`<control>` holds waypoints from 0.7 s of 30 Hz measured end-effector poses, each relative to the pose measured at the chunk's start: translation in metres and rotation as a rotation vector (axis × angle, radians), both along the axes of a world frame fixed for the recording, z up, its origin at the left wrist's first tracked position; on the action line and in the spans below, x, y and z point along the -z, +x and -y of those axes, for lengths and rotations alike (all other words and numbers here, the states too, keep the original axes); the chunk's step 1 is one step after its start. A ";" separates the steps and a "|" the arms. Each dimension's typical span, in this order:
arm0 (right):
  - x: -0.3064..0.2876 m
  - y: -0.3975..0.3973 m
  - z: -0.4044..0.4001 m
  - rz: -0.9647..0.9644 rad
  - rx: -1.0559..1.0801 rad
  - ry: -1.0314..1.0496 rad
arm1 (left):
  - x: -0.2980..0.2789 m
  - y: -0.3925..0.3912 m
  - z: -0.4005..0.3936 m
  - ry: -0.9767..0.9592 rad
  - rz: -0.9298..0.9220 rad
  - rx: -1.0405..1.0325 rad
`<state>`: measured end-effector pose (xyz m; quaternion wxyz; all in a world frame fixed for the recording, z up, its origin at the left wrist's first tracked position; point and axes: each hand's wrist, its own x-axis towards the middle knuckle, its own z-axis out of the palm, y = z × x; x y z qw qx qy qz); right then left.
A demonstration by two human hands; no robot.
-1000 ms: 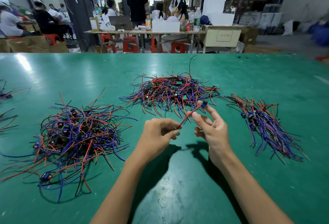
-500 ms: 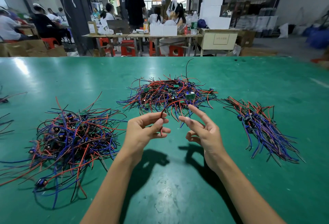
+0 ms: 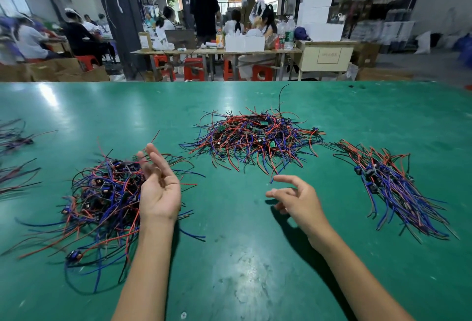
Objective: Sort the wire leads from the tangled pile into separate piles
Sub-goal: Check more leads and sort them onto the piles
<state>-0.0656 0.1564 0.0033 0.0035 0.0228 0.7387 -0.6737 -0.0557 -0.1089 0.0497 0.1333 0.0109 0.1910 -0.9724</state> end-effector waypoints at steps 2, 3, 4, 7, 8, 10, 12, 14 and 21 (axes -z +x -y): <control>0.006 -0.002 0.005 -0.059 0.039 0.267 | 0.000 -0.001 -0.001 -0.014 0.039 -0.019; 0.006 -0.004 0.008 -0.091 0.059 0.418 | -0.001 -0.001 -0.004 -0.058 0.055 -0.031; 0.004 -0.007 0.013 -0.119 0.067 0.554 | -0.003 -0.002 -0.007 -0.117 0.072 -0.041; -0.013 -0.028 0.040 -0.192 -0.002 0.738 | -0.003 -0.004 -0.016 -0.327 0.135 -0.025; -0.020 -0.038 0.053 -0.213 -0.035 0.754 | -0.002 -0.005 -0.019 -0.371 0.159 -0.009; -0.032 -0.061 0.080 -0.245 -0.088 0.770 | 0.000 -0.008 -0.022 -0.424 0.180 0.023; -0.040 -0.081 0.105 -0.257 -0.116 0.816 | 0.003 -0.009 -0.025 -0.449 0.151 0.061; -0.040 -0.099 0.124 -0.256 -0.138 0.892 | 0.007 -0.010 -0.027 -0.483 0.126 0.091; -0.015 -0.121 0.142 -0.244 -0.048 0.907 | 0.011 -0.012 -0.034 -0.676 0.181 0.174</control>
